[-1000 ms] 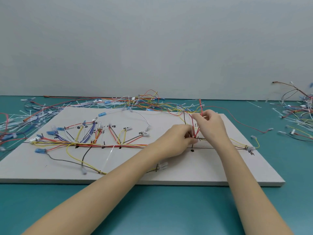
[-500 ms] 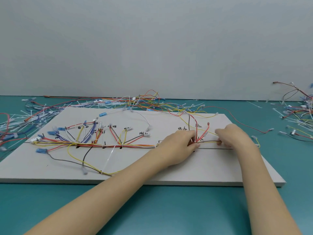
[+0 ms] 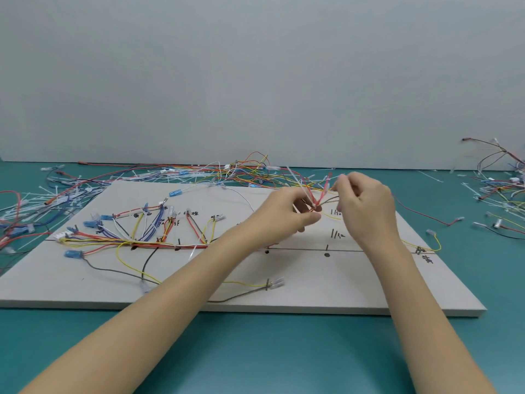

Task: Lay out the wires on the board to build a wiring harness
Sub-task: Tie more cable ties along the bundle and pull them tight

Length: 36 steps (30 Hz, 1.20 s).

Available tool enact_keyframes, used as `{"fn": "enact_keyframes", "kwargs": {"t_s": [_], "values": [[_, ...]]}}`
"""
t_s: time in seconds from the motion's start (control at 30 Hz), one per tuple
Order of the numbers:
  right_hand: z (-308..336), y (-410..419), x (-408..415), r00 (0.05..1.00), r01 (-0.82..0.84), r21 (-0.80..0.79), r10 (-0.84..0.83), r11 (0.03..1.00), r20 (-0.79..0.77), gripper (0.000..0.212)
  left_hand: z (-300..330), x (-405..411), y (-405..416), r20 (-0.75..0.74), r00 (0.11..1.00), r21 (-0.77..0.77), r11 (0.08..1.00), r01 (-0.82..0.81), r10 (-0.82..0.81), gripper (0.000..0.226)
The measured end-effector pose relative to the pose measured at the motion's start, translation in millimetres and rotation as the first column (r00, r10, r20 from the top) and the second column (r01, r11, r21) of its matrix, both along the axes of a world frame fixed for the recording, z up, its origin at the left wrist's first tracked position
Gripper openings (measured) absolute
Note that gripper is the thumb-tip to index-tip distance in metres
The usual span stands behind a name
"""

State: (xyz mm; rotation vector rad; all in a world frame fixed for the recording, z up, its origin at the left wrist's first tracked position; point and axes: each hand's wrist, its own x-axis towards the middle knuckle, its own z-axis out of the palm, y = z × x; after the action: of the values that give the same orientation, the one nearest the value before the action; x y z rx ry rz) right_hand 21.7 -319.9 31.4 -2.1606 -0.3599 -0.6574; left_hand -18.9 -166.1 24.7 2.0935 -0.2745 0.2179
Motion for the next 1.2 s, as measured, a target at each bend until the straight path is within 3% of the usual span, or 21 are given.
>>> {"fn": "enact_keyframes", "kwargs": {"t_s": [0.17,0.3,0.33,0.4,0.47,0.53,0.6,0.77,0.87,1.07,1.2], "values": [[-5.2,16.0,-11.5,0.972,-0.181,-0.025,0.175,0.983,-0.155,0.034,13.9,-7.8,27.6,-0.088,0.991,-0.109,0.990,0.087,-0.097,0.010],[-6.9,11.9,-6.7,0.960,-0.224,-0.096,0.203,0.970,-0.192,0.036,14.6,-15.6,57.6,-0.207,0.970,-0.433,0.901,0.028,-0.129,0.020],[-7.1,10.2,-5.9,0.945,-0.266,-0.097,0.240,0.959,-0.222,0.039,12.4,-18.1,65.1,-0.215,0.971,-0.455,0.891,-0.007,-0.101,0.021],[-8.1,9.7,-5.9,0.893,-0.372,-0.076,0.335,0.925,-0.299,0.048,5.9,-22.8,79.0,-0.159,0.987,-0.313,0.947,-0.070,0.021,0.020],[-10.4,12.0,-7.3,0.841,-0.437,-0.089,0.370,0.895,-0.395,0.057,-1.2,-30.9,89.2,-0.100,0.992,-0.020,0.996,-0.084,0.082,0.025],[-13.9,14.3,-8.9,0.812,-0.467,-0.200,0.328,0.862,-0.483,0.070,-9.7,-40.8,95.4,-0.122,0.984,0.310,0.947,-0.088,0.131,0.039],[-16.4,17.2,-10.3,0.805,-0.489,-0.300,0.290,0.819,-0.518,0.065,-17.9,-49.7,97.9,-0.119,0.981,0.542,0.838,-0.065,0.152,0.045],[-19.5,23.2,-14.4,0.764,-0.510,-0.255,0.295,0.822,-0.574,0.033,-28.4,-53.3,98.1,0.001,0.996,0.481,0.873,-0.080,0.091,0.007],[-21.1,27.5,-16.6,0.723,-0.530,-0.176,0.333,0.830,-0.606,0.015,-33.5,-52.6,94.1,0.044,0.997,0.578,0.811,-0.083,0.071,0.007],[-18.4,29.8,-21.3,0.689,-0.547,-0.083,0.392,0.833,-0.610,0.010,-41.6,-51.1,87.3,0.106,0.992,0.726,0.676,-0.122,0.065,0.009],[-9.9,29.4,-24.2,0.714,-0.560,0.036,0.505,0.827,-0.484,0.014,-40.7,-53.8,91.4,0.065,0.991,0.560,0.817,-0.135,0.119,0.014]]}}
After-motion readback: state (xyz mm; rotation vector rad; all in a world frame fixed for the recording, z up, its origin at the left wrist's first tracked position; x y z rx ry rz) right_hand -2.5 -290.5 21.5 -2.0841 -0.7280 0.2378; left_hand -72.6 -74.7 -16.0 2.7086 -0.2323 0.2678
